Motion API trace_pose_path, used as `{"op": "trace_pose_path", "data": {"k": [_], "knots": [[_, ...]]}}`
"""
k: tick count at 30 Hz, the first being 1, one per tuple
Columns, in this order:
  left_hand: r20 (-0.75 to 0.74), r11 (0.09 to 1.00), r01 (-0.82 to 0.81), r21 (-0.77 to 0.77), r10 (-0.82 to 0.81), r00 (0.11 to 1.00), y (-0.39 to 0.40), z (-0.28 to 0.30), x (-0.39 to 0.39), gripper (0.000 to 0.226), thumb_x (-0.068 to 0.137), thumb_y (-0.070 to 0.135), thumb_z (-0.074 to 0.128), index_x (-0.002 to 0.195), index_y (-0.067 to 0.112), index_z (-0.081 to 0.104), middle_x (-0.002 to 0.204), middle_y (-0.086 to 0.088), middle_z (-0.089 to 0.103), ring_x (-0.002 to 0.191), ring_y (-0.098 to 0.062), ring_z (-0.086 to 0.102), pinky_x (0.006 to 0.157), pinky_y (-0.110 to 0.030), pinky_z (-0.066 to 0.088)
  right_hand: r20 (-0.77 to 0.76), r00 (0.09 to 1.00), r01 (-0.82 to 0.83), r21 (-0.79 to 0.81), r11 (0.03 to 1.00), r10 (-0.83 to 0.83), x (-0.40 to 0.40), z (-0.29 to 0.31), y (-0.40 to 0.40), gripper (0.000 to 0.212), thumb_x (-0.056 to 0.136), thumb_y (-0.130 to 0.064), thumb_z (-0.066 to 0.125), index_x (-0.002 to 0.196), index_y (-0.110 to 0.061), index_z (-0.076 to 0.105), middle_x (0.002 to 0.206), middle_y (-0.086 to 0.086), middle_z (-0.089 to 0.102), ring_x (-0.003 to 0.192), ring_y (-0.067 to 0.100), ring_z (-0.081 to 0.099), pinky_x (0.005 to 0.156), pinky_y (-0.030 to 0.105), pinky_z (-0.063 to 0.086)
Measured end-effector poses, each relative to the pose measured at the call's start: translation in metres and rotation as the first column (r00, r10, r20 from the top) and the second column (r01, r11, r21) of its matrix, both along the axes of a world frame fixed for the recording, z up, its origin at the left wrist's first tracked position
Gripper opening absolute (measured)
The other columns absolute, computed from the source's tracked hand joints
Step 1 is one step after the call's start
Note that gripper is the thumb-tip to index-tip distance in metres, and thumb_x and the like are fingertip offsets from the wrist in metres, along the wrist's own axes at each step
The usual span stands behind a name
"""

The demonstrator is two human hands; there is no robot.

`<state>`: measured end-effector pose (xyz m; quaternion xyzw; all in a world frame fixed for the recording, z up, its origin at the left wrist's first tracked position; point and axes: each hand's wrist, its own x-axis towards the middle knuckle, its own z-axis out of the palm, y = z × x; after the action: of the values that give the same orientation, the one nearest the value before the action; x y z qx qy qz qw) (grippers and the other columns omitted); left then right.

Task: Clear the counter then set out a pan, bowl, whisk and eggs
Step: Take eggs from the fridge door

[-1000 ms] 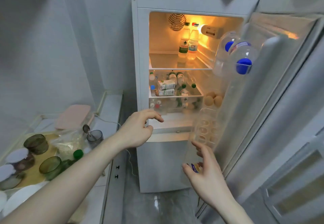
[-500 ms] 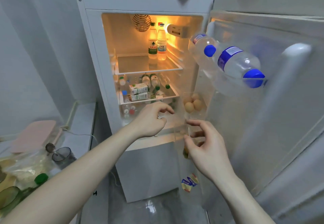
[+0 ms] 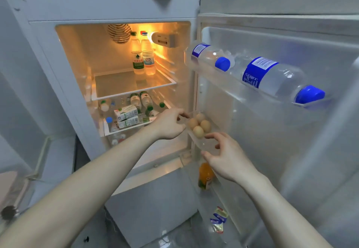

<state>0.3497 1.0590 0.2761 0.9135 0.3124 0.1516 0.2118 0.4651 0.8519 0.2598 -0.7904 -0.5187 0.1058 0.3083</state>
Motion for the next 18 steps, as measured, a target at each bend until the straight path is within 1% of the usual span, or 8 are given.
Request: {"op": "trace_pose_path", "data": {"k": [2, 4, 7, 10, 12, 15, 18], "knots": [[-0.066, 0.999, 0.043, 0.021, -0.041, 0.997, 0.011, 0.001, 0.015, 0.043, 0.083, 0.025, 0.058, 0.126, 0.023, 0.065, 0.126, 0.002, 0.065, 0.114, -0.019, 0.060, 0.092, -0.029, 0.046, 0.021, 0.999, 0.037, -0.016, 0.999, -0.036, 0.007, -0.002, 0.009, 0.049, 0.087, -0.043, 0.068, 0.134, -0.036, 0.055, 0.135, -0.011, 0.053, 0.114, 0.016, 0.060, 0.094, 0.036, 0.053], [-0.108, 0.996, 0.080, 0.027, -0.077, 0.991, 0.020, -0.002, 0.028, 0.042, 0.087, 0.030, 0.059, 0.128, 0.021, 0.065, 0.126, -0.001, 0.066, 0.116, -0.023, 0.061, 0.093, -0.030, 0.048, 0.056, 0.997, 0.061, -0.035, 0.998, -0.059, 0.011, -0.003, 0.017, 0.051, 0.086, -0.043, 0.067, 0.135, -0.035, 0.055, 0.133, -0.010, 0.057, 0.109, 0.016, 0.062, 0.092, 0.034, 0.053], [-0.192, 0.990, 0.130, 0.051, -0.118, 0.974, 0.035, -0.007, 0.044, 0.041, 0.089, 0.039, 0.058, 0.126, 0.022, 0.065, 0.125, -0.002, 0.068, 0.115, -0.025, 0.062, 0.095, -0.032, 0.050, 0.115, 0.990, 0.089, -0.038, 0.995, -0.084, 0.017, 0.000, 0.033, 0.050, 0.085, -0.037, 0.067, 0.134, -0.030, 0.057, 0.133, -0.006, 0.060, 0.113, 0.019, 0.061, 0.094, 0.032, 0.050], [-0.242, 0.978, 0.194, 0.071, -0.172, 0.955, 0.047, -0.010, 0.056, 0.041, 0.088, 0.043, 0.058, 0.124, 0.023, 0.065, 0.121, -0.001, 0.070, 0.110, -0.026, 0.064, 0.094, -0.036, 0.052, 0.137, 0.986, 0.101, -0.011, 0.995, -0.098, 0.017, 0.005, 0.053, 0.041, 0.086, -0.028, 0.065, 0.127, -0.029, 0.061, 0.126, -0.003, 0.066, 0.105, 0.019, 0.064, 0.090, 0.034, 0.053], [-0.269, 0.970, 0.227, 0.091, -0.195, 0.943, 0.050, -0.011, 0.063, 0.040, 0.088, 0.047, 0.058, 0.120, 0.023, 0.067, 0.116, -0.002, 0.071, 0.105, -0.028, 0.065, 0.089, -0.036, 0.053, 0.156, 0.983, 0.106, -0.025, 0.994, -0.101, 0.019, 0.007, 0.064, 0.039, 0.089, -0.026, 0.063, 0.127, -0.026, 0.064, 0.123, -0.001, 0.069, 0.107, 0.022, 0.066, 0.092, 0.039, 0.056], [-0.323, 0.961, 0.257, 0.103, -0.212, 0.922, 0.055, -0.013, 0.072, 0.040, 0.087, 0.053, 0.057, 0.109, 0.022, 0.070, 0.106, -0.006, 0.072, 0.095, -0.031, 0.065, 0.080, -0.036, 0.052, 0.190, 0.976, 0.128, -0.101, 0.987, -0.107, 0.023, 0.008, 0.081, 0.033, 0.091, -0.026, 0.060, 0.124, -0.025, 0.066, 0.118, 0.004, 0.072, 0.103, 0.028, 0.068, 0.087, 0.042, 0.058], [-0.345, 0.961, 0.254, 0.106, -0.204, 0.916, 0.056, -0.012, 0.081, 0.039, 0.082, 0.052, 0.058, 0.099, 0.020, 0.073, 0.098, -0.008, 0.073, 0.091, -0.033, 0.066, 0.078, -0.037, 0.055, 0.214, 0.975, 0.116, -0.242, 0.963, -0.064, 0.031, 0.009, 0.092, 0.033, 0.092, -0.027, 0.059, 0.124, -0.026, 0.068, 0.115, 0.006, 0.072, 0.102, 0.029, 0.067, 0.087, 0.043, 0.057]]}}
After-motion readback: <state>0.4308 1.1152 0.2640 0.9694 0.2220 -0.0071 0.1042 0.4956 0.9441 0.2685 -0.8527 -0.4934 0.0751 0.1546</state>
